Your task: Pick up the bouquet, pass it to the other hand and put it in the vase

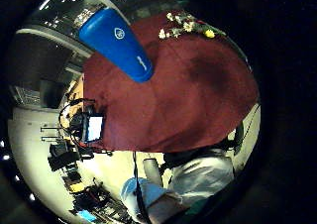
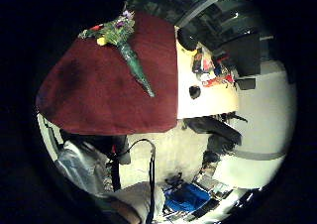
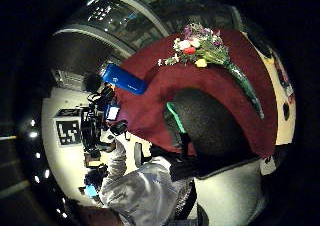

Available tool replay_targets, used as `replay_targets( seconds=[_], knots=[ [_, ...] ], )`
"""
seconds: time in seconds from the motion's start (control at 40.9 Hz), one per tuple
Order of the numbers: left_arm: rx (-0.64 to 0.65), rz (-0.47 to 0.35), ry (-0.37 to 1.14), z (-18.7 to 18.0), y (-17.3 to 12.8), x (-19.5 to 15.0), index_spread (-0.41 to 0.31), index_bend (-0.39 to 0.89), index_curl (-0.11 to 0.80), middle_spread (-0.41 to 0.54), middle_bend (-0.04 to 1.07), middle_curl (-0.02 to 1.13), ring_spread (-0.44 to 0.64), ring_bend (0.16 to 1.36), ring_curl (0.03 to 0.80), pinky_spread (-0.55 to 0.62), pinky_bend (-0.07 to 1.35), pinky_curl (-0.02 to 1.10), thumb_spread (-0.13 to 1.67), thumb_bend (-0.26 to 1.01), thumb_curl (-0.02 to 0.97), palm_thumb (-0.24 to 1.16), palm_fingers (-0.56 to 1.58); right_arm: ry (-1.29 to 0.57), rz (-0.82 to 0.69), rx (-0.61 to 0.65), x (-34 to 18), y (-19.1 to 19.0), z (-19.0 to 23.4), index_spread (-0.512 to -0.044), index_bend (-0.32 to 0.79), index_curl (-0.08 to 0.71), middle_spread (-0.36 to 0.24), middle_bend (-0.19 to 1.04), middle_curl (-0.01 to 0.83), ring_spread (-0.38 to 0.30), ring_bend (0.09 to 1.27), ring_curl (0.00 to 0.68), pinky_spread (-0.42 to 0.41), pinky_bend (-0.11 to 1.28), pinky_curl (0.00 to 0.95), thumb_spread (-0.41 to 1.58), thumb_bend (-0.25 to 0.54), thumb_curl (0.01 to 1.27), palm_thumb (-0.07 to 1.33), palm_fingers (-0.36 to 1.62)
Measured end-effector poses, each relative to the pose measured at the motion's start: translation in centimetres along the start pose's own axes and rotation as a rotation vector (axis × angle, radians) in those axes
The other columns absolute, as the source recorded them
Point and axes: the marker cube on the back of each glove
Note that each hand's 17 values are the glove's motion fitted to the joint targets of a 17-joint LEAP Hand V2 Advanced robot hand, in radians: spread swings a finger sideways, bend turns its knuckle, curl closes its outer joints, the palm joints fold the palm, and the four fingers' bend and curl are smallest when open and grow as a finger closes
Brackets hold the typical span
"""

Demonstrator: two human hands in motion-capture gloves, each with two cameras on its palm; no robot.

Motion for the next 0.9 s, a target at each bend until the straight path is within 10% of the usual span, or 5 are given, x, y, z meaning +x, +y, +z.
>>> replay_targets(
  seconds=[0.147, 0.366, 0.684, 0.904],
  knots=[
    [-0.002, -0.044, -0.006, -0.5, 0.2, -0.9, 0.007, 0.17, 0.117, 0.107, 0.21, 0.14, 0.18, 0.48, 0.167, 0.23, 0.29, 0.13, 0.70, 0.14, 0.099, 0.28, 0.46, -0.001, -0.011, 0.002, 0.1, 1.2, -0.5, -0.288, 0.10, 0.065, -0.007, 0.19, 0.090, 0.031, 0.42, 0.145, 0.165, 0.53, 0.195, 0.74, 0.210, 0.11, 0.36, 0.31],
    [-0.042, -0.041, -0.006, 0.6, 0.4, -1.0, 0.009, 0.16, 0.185, 0.133, 0.19, 0.20, 0.23, 0.50, 0.211, 0.29, 0.28, 0.18, 0.95, 0.10, 0.153, 0.31, 0.44, -0.031, -0.024, 0.008, 0.3, 0.9, -0.8, -0.358, 0.12, 0.105, -0.009, 0.20, 0.160, 0.040, 0.46, 0.195, 0.207, 0.56, 0.253, 1.02, 0.170, 0.16, 0.38, 0.26],
    [-0.026, -0.046, -0.008, 0.1, -0.1, -0.9, 0.010, 0.15, 0.242, 0.143, 0.19, 0.26, 0.25, 0.50, 0.240, 0.31, 0.26, 0.24, 1.06, 0.03, 0.210, 0.33, 0.42, -0.034, 0.003, -0.035, 1.3, -0.8, -0.4, -0.378, 0.12, 0.145, -0.002, 0.22, 0.234, 0.044, 0.48, 0.230, 0.221, 0.55, 0.284, 1.15, 0.101, 0.21, 0.40, 0.25],
    [0.001, -0.016, 0.017, -0.5, -0.1, -0.2, 0.010, 0.15, 0.265, 0.145, 0.18, 0.28, 0.25, 0.51, 0.255, 0.32, 0.26, 0.26, 1.08, -0.01, 0.238, 0.35, 0.41, -0.029, 0.114, -0.089, 3.5, -3.2, -0.6, -0.312, 0.07, 0.129, 0.016, 0.24, 0.277, 0.061, 0.59, 0.273, 0.235, 0.62, 0.311, 1.15, 0.057, 0.25, 0.44, 0.42]
  ],
)
